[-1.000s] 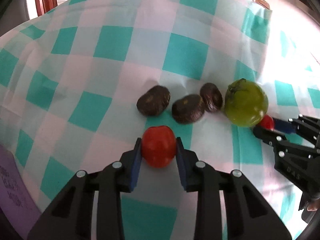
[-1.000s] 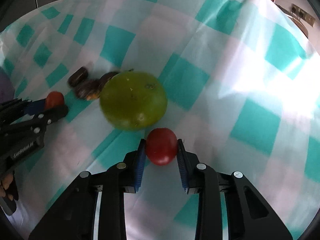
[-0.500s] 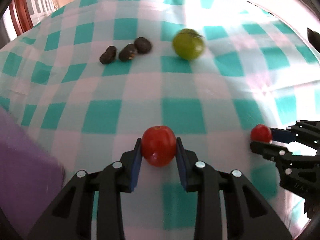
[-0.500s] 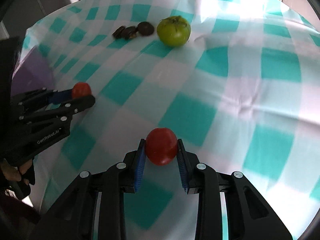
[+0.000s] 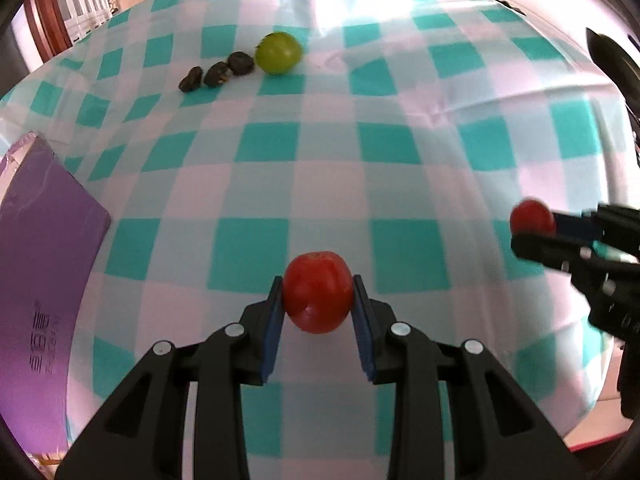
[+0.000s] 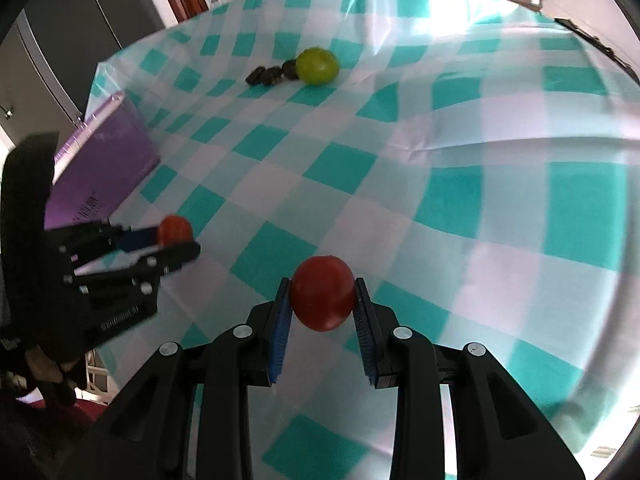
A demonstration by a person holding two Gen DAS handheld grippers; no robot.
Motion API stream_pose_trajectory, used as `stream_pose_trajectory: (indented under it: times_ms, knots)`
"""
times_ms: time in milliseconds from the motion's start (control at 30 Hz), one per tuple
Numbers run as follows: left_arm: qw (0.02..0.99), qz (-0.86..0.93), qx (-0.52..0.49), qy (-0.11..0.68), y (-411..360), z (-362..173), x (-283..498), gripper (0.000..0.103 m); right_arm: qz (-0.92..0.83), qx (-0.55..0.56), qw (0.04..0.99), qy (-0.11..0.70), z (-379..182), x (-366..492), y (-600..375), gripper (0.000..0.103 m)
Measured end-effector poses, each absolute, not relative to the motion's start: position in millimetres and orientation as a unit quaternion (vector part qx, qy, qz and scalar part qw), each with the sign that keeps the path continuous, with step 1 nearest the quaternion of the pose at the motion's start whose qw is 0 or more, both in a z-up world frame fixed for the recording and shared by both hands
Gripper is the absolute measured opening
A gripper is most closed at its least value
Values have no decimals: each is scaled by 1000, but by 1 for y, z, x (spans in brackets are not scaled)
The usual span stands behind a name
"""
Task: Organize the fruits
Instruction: 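Carry both held tomatoes over the purple box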
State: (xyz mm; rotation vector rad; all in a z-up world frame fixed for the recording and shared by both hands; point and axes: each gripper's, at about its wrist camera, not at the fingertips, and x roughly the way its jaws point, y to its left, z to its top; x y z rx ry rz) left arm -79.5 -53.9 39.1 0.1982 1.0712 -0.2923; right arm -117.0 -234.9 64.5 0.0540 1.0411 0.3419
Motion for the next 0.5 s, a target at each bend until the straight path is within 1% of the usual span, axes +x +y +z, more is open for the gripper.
stream_pose_trajectory:
  times_ms: [267, 500]
  knots:
    - [855, -132, 95, 493, -77, 67, -99, 33, 191, 23, 867, 459, 94, -134, -254, 31]
    - [862, -118, 96, 484, -85, 85, -105, 33, 201, 25, 872, 445, 103, -139, -265, 31]
